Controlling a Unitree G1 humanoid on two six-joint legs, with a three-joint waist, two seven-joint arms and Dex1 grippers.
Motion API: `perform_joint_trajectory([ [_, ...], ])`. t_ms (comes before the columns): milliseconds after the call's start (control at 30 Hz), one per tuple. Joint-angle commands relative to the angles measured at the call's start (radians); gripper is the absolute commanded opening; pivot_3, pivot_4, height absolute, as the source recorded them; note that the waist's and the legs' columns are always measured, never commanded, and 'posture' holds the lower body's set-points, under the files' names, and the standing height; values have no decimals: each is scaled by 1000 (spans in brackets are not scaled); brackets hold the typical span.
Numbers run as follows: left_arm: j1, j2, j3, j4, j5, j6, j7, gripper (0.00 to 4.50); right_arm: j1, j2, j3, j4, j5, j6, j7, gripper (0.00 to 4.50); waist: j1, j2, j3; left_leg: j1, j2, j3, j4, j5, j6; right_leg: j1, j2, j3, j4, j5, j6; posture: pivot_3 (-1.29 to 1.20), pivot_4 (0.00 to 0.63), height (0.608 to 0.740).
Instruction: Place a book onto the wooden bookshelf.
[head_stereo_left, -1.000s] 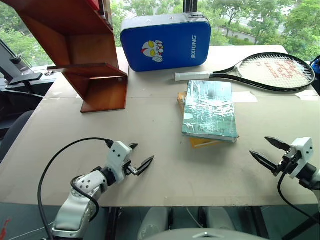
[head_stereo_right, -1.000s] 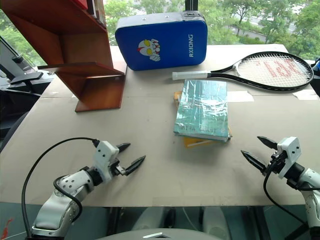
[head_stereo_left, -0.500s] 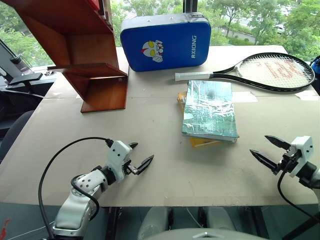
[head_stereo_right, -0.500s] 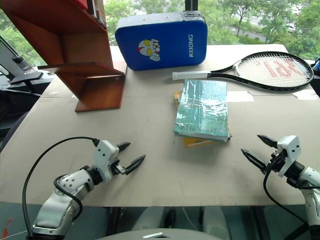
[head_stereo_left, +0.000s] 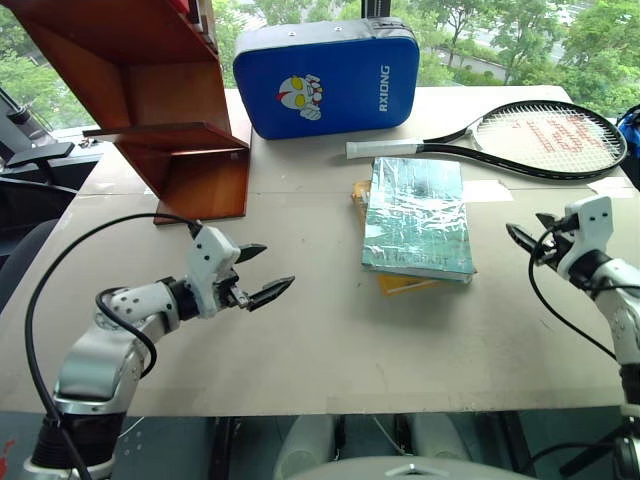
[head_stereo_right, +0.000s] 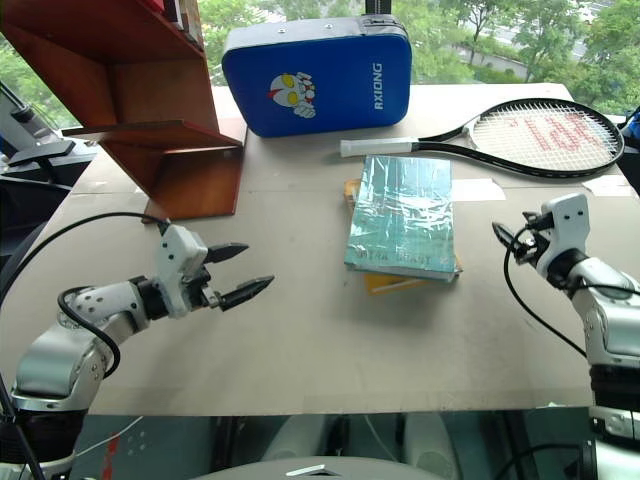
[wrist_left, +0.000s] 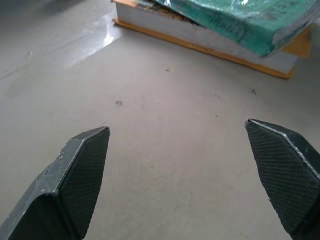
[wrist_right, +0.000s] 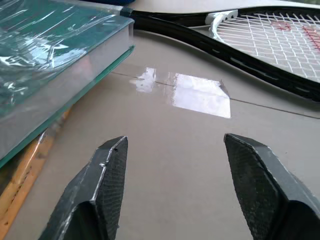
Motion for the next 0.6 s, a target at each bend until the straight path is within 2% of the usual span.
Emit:
perform_joint_trajectory([
  [33,-52,35,34,27,-53,20,-69,4500,-150,2,37,130,-42,74,-47,1506,-6,-1,0,0,0,0,0,0,0,-1,0,0,0,0,0,0,150,740],
  [100,-87,51,33,58,-68,31,-106,4500,-261,18,76,270,-81,46,-36,530,-14,-2,1,-1,0,0,0,1,-1,-1,1,0,0,0,0,0,150,740],
  [133,-105,55,30,77,-67,28,-121,4500,-320,32,100,356,-101,13,-17,206,-17,-2,2,-1,0,0,0,1,-1,-1,1,0,0,0,0,0,150,740],
  [167,-118,58,27,92,-65,25,-132,4500,-374,47,118,441,-120,-21,-4,92,-19,-3,2,-1,0,0,0,1,-1,-1,1,0,0,0,0,0,150,740],
  [300,-146,56,16,111,-59,15,-161,4500,-565,106,176,761,-204,-193,27,92,-27,-4,4,-2,0,1,-1,1,-1,-3,1,0,0,0,0,0,150,740],
  [400,-145,54,22,94,-67,25,-165,4500,-664,152,193,912,-240,-281,31,92,-31,-4,4,-12,0,0,2,1,-1,-13,1,0,2,0,0,0,150,740],
  [600,-93,51,63,20,-104,50,-153,4500,-750,251,214,973,-257,-351,112,92,-56,-5,4,-14,-1,-1,2,1,-2,-14,1,-1,2,0,1,0,150,740],
])
